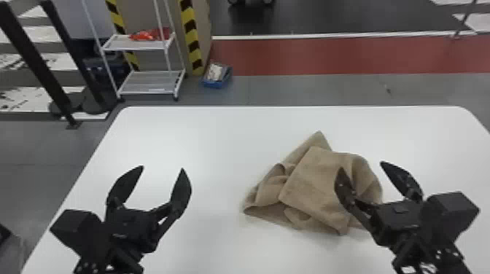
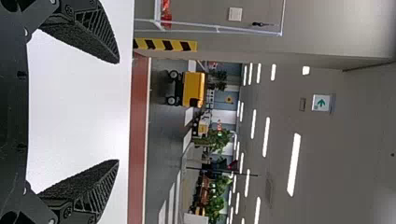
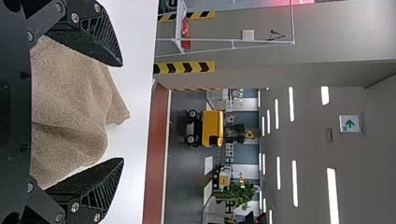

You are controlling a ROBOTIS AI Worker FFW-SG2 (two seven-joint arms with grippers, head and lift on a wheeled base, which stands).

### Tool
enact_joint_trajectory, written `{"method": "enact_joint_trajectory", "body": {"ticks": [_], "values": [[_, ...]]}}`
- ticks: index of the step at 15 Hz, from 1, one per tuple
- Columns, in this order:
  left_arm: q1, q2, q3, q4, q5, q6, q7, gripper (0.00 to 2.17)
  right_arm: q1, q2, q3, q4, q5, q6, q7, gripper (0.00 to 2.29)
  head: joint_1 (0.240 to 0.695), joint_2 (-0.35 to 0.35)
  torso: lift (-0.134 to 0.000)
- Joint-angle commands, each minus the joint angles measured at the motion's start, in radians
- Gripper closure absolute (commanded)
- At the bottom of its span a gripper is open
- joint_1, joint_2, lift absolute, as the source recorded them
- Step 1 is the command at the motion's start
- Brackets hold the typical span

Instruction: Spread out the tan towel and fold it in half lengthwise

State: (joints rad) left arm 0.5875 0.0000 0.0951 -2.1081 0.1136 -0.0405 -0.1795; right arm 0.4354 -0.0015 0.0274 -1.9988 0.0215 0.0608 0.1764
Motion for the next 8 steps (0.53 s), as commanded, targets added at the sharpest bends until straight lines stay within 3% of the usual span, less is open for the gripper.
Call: {"method": "enact_joint_trajectory", "body": {"ticks": [1, 8], "values": [[0.000, -0.003, 0.000, -0.001, 0.000, 0.000, 0.000, 0.13, 0.000, 0.002, 0.000, 0.000, 0.000, 0.000, 0.000, 0.18, 0.695, 0.085, -0.120], [0.000, -0.003, 0.000, 0.000, 0.000, 0.000, 0.000, 0.13, 0.000, 0.002, 0.000, 0.002, 0.000, 0.000, 0.000, 0.18, 0.695, 0.085, -0.120]]}}
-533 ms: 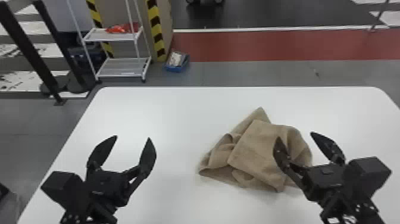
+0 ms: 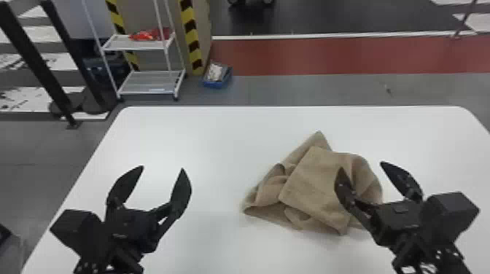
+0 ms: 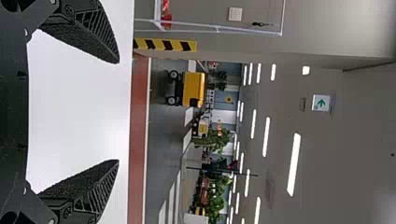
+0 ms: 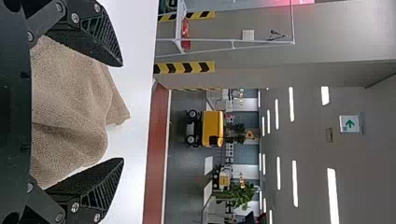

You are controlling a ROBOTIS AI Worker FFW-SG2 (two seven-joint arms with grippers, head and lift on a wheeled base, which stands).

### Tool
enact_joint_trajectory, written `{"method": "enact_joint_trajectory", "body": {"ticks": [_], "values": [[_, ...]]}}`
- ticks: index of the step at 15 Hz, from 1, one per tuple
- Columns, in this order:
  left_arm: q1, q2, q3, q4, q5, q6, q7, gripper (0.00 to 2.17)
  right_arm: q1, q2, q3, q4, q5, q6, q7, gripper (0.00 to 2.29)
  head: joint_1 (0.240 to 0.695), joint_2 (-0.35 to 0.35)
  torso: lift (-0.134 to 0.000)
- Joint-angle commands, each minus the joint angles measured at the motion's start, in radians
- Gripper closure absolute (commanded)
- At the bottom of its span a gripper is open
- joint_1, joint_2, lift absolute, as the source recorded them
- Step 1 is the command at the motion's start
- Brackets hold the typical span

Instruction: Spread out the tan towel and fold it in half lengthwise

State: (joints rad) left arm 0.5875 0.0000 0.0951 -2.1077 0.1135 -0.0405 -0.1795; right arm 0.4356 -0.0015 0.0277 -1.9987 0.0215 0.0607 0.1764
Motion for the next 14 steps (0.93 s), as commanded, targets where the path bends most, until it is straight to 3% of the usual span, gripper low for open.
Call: {"method": "enact_joint_trajectory", "body": {"ticks": [1, 5, 8, 10, 12, 14], "values": [[0.000, -0.003, 0.000, 0.000, 0.000, 0.000, 0.000, 0.13, 0.000, 0.002, 0.001, 0.001, 0.002, 0.000, 0.000, 0.19, 0.695, 0.085, -0.120], [0.000, -0.002, 0.000, -0.002, 0.000, 0.000, 0.000, 0.13, -0.002, 0.002, 0.005, 0.000, 0.026, -0.003, 0.003, 0.19, 0.695, 0.086, -0.120], [0.000, 0.000, 0.000, -0.005, 0.000, 0.000, 0.000, 0.13, -0.012, 0.002, 0.087, -0.002, 0.176, 0.040, 0.023, 0.19, 0.695, 0.099, -0.120], [0.002, 0.000, 0.000, -0.005, 0.000, 0.000, 0.000, 0.13, -0.028, 0.002, 0.141, -0.002, 0.229, 0.107, 0.023, 0.19, 0.695, 0.125, -0.120], [0.003, 0.003, 0.000, -0.005, 0.003, 0.000, 0.000, 0.13, -0.055, 0.002, 0.201, -0.002, 0.301, 0.264, 0.023, 0.19, 0.695, 0.158, -0.120], [0.003, 0.003, 0.002, -0.005, 0.003, 0.000, 0.000, 0.13, -0.087, -0.005, 0.268, 0.000, 0.419, 0.451, 0.023, 0.19, 0.695, 0.194, -0.120]]}}
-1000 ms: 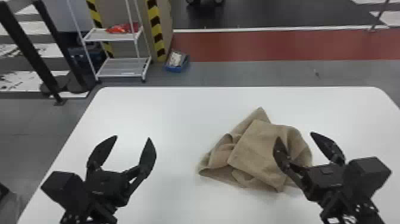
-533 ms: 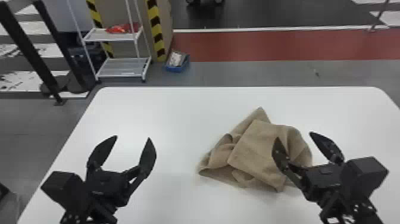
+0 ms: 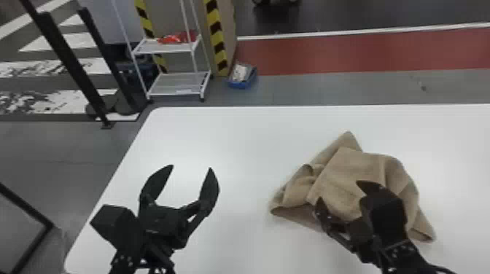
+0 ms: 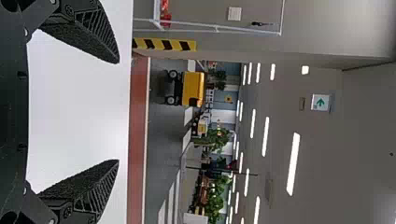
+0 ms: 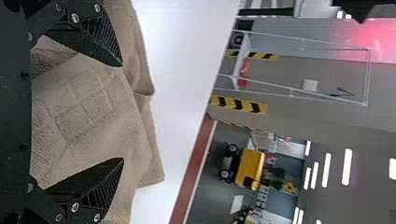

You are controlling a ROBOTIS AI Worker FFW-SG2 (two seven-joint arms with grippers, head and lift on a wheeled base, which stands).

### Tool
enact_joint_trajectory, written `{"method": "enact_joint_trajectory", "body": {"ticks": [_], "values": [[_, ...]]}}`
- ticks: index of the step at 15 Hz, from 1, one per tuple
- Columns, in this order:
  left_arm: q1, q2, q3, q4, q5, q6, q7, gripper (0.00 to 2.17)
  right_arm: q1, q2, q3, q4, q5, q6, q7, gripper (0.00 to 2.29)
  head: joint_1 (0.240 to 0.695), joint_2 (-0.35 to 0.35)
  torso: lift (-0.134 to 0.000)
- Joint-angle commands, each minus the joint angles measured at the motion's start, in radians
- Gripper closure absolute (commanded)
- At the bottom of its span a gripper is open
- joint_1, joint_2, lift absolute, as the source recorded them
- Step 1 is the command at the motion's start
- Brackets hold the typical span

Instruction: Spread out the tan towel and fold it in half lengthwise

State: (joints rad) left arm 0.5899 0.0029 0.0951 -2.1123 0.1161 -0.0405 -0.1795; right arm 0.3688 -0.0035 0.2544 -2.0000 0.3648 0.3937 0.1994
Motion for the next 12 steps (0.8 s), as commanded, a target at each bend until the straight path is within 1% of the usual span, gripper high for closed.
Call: {"method": "enact_joint_trajectory", "body": {"ticks": [1, 2, 3, 5, 6, 8, 10, 11, 12], "values": [[0.001, 0.002, 0.000, 0.000, 0.000, 0.000, 0.000, 0.13, -0.028, -0.004, 0.063, 0.001, 0.112, 0.164, 0.002, 0.19, 0.695, 0.201, -0.120], [-0.001, 0.002, 0.000, 0.000, 0.000, 0.000, 0.000, 0.13, -0.028, -0.007, 0.074, 0.001, 0.128, 0.176, 0.003, 0.19, 0.695, 0.206, -0.120], [-0.001, 0.002, 0.000, 0.000, 0.000, 0.000, 0.000, 0.13, -0.031, -0.010, 0.088, 0.001, 0.141, 0.189, 0.018, 0.19, 0.695, 0.209, -0.120], [-0.001, 0.002, 0.000, 0.000, 0.000, 0.000, 0.000, 0.13, -0.039, -0.012, 0.115, 0.003, 0.178, 0.210, 0.020, 0.22, 0.695, 0.216, -0.120], [-0.001, 0.002, 0.000, 0.002, 0.000, 0.000, 0.000, 0.13, -0.042, -0.012, 0.124, 0.006, 0.192, 0.216, 0.018, 0.33, 0.695, 0.220, -0.120], [-0.001, 0.002, 0.002, 0.003, 0.002, 0.000, 0.000, 0.13, -0.042, -0.012, 0.134, 0.015, 0.194, 0.216, 0.018, 0.51, 0.695, 0.229, -0.120], [0.001, 0.000, 0.002, 0.005, 0.002, 0.000, 0.000, 0.13, -0.050, -0.012, 0.135, 0.029, 0.198, 0.219, 0.017, 0.54, 0.695, 0.234, -0.120], [0.001, 0.000, 0.002, 0.005, 0.002, 0.000, 0.000, 0.13, -0.051, -0.012, 0.134, 0.029, 0.198, 0.219, 0.017, 0.67, 0.695, 0.235, -0.120], [0.001, 0.000, 0.003, 0.006, 0.002, 0.000, 0.000, 0.13, -0.048, -0.013, 0.132, 0.029, 0.195, 0.210, 0.002, 0.76, 0.695, 0.236, -0.120]]}}
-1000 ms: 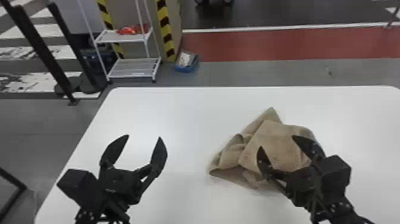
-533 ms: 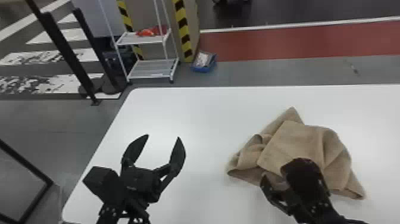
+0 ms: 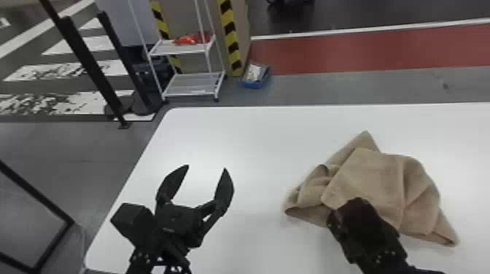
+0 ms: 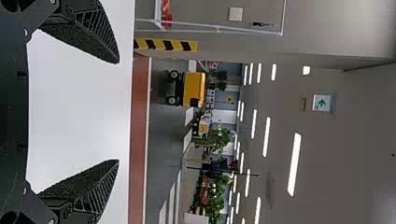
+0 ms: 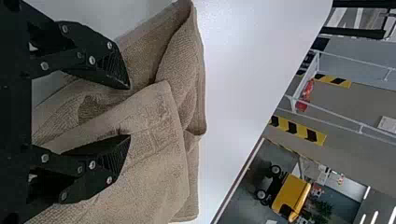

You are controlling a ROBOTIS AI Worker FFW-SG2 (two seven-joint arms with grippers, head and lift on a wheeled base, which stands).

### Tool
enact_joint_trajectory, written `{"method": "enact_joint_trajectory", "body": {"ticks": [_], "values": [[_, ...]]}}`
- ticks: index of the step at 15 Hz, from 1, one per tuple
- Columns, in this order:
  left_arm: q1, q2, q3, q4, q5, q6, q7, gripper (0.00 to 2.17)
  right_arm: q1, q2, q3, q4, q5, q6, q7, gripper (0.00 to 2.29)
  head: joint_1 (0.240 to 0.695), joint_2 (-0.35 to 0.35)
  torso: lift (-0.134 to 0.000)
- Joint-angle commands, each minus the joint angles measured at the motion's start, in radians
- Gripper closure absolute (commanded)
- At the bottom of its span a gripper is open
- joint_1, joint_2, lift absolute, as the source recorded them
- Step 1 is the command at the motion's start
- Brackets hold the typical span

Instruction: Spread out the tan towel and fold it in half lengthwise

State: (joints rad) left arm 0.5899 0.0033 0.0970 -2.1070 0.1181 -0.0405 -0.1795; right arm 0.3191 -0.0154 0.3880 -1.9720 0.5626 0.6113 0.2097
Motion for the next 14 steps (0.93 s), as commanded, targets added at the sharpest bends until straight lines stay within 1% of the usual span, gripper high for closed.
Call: {"method": "enact_joint_trajectory", "body": {"ticks": [1, 2, 3, 4, 5, 7, 9, 10, 12, 13, 14], "values": [[0.001, 0.000, 0.001, 0.001, 0.000, 0.000, 0.000, 0.13, 0.008, -0.001, -0.006, -0.001, -0.006, -0.054, -0.027, 0.77, 0.695, 0.236, -0.120], [0.001, 0.000, 0.001, 0.001, 0.000, 0.000, 0.000, 0.13, 0.015, -0.005, -0.008, -0.001, -0.009, -0.100, -0.041, 0.80, 0.695, 0.233, -0.120], [0.002, 0.000, 0.001, 0.001, 0.000, 0.000, 0.000, 0.13, 0.015, -0.006, -0.011, -0.001, -0.013, -0.118, -0.050, 1.07, 0.695, 0.232, -0.120], [0.002, 0.000, 0.001, 0.001, 0.000, -0.003, 0.000, 0.13, 0.017, -0.006, -0.020, 0.001, -0.020, -0.127, -0.053, 1.18, 0.695, 0.233, -0.120], [0.002, 0.000, 0.001, 0.001, 0.000, -0.003, 0.000, 0.13, 0.018, -0.006, -0.029, 0.001, -0.030, -0.158, -0.075, 1.18, 0.695, 0.234, -0.120], [0.002, -0.002, 0.001, 0.002, 0.000, -0.003, 0.000, 0.13, 0.034, -0.006, -0.087, -0.018, -0.089, -0.287, -0.101, 1.18, 0.695, 0.230, -0.120], [0.002, 0.000, 0.001, 0.004, 0.002, -0.003, 0.000, 0.13, 0.052, -0.006, -0.181, -0.073, -0.188, -0.406, -0.101, 1.18, 0.695, 0.212, -0.120], [0.002, 0.000, 0.003, 0.004, 0.003, -0.003, 0.000, 0.13, 0.058, -0.006, -0.230, -0.100, -0.231, -0.434, -0.099, 1.18, 0.695, 0.202, -0.120], [0.002, 0.001, 0.004, 0.004, 0.006, -0.003, 0.000, 0.13, 0.060, -0.006, -0.360, -0.145, -0.359, -0.443, -0.093, 1.18, 0.695, 0.167, -0.120], [0.002, 0.001, 0.004, 0.005, 0.008, -0.003, 0.000, 0.13, 0.060, -0.006, -0.411, -0.153, -0.409, -0.443, -0.092, 1.18, 0.695, 0.114, -0.120], [-0.001, 0.001, 0.004, 0.007, 0.008, -0.003, 0.000, 0.13, 0.061, -0.006, -0.468, -0.154, -0.475, -0.452, -0.082, 1.18, 0.695, 0.087, -0.120]]}}
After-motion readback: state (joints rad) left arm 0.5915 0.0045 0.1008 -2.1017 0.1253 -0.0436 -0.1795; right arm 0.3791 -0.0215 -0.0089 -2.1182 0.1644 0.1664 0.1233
